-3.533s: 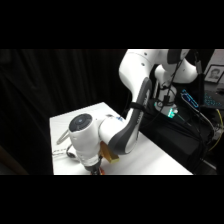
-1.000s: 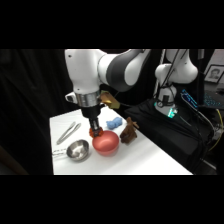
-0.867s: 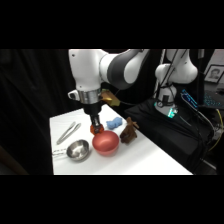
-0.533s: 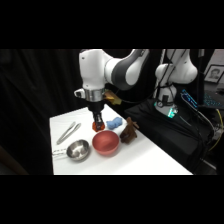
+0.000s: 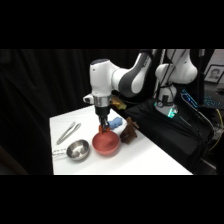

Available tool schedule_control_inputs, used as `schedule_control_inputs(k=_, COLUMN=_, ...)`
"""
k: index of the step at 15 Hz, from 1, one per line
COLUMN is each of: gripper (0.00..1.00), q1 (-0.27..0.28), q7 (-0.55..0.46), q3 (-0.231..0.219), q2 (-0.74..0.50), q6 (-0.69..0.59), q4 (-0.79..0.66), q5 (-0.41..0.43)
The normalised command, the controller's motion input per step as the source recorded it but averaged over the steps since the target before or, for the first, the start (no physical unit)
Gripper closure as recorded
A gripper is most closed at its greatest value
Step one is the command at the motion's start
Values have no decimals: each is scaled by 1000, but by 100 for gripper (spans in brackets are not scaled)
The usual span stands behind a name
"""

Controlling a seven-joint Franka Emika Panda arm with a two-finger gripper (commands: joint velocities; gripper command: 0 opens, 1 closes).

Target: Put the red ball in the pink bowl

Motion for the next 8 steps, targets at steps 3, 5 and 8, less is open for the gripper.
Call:
schedule_control_inputs(k=3, gripper=97, q1=-67, q7=-208, q3=45, q2=-12, q6=281, q4=-151, q5=153)
schedule_control_inputs(k=5, gripper=98, q1=-74, q7=-219, q3=60, q2=105, q6=330, q4=-71, q5=174)
schedule_control_inputs(k=8, gripper=98, q1=-84, q7=-207, q3=59, q2=175, q6=291, q4=5, q5=165)
